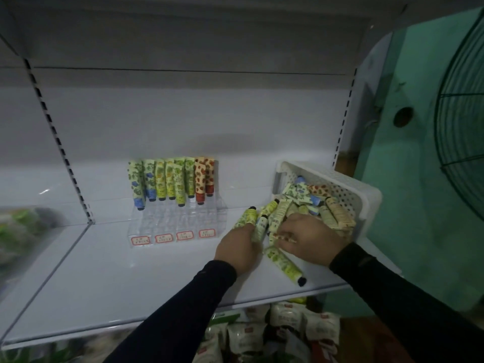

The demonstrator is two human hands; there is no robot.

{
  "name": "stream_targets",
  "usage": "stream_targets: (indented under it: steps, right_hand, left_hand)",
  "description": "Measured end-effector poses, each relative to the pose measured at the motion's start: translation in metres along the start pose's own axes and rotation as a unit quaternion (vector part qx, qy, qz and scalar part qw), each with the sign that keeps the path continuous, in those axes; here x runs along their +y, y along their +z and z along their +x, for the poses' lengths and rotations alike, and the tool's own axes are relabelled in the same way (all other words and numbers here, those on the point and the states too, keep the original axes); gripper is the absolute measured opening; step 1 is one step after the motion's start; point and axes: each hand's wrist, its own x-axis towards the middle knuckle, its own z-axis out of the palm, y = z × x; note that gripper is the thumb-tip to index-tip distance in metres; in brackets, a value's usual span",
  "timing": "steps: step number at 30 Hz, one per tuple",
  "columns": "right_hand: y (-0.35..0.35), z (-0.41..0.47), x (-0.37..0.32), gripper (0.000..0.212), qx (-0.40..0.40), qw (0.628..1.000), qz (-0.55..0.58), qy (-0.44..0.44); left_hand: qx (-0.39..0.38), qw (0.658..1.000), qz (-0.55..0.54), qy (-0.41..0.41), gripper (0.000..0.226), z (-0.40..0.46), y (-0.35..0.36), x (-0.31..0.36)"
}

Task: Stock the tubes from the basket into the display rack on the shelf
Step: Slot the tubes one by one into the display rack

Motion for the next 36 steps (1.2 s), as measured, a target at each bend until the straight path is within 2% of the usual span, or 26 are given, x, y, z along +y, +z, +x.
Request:
stream_targets:
  steps: [4,10,12,15,17,20,22,24,26,28,30,33,36]
  right_hand:
    - [0.011,-0.005,-0.005,0.045,-0.054,0.998,-0.005,-0.007]
    - [0.019,0.002,-0.013,0.052,-0.114,0.994,0.000,0.005]
    - [0.022,0.005,-0.013,0.047,-0.113,0.993,0.024,0.014]
    - [0.029,0.010,-0.017,0.030,-0.100,0.995,0.030,0.006]
    - [0.032,0.012,-0.022,0.022,-0.079,0.996,0.045,0.015]
    - [0.033,0.015,-0.024,0.044,-0.049,0.995,0.086,0.016]
    - [0.033,0.014,-0.023,0.044,-0.028,0.989,0.139,0.033]
    - [0.033,0.013,-0.019,0.039,-0.013,0.976,0.208,0.068]
    - [0.030,0.013,-0.019,0.037,0.004,0.956,0.277,0.101]
    - [0.027,0.016,-0.019,0.036,0.022,0.927,0.356,0.119]
    - [0.021,0.021,-0.024,0.028,0.051,0.885,0.437,0.153]
    - [0.013,0.030,-0.035,0.011,0.055,0.799,0.573,0.174]
    - [0.011,0.040,-0.046,0.016,0.084,0.788,0.589,0.159]
  left_hand:
    - [0.001,1.000,0.016,-0.017,0.021,-0.004,-0.009,-0.009]
    - [-0.074,0.996,0.047,-0.035,0.027,-0.013,-0.032,-0.019]
    - [-0.096,0.993,0.056,-0.046,0.032,-0.016,-0.037,-0.023]
    - [-0.116,0.989,0.072,-0.057,0.017,-0.019,-0.040,-0.028]
    - [-0.107,0.990,0.067,-0.064,0.016,-0.020,-0.040,-0.030]
    - [-0.061,0.996,0.033,-0.052,0.017,-0.019,-0.034,-0.031]
    - [-0.049,0.998,0.027,-0.038,0.013,-0.019,-0.030,-0.028]
    - [-0.039,0.998,0.000,-0.052,0.015,-0.018,-0.029,-0.030]
    - [-0.026,0.988,-0.115,-0.096,0.014,-0.016,-0.032,-0.036]
    - [-0.012,0.951,-0.276,-0.137,0.010,-0.017,-0.038,-0.039]
    - [0.004,0.914,-0.376,-0.151,0.012,-0.020,-0.044,-0.041]
    - [0.003,0.878,-0.452,-0.158,0.018,-0.026,-0.051,-0.039]
    - [0.013,0.870,-0.479,-0.118,0.016,-0.032,-0.053,-0.037]
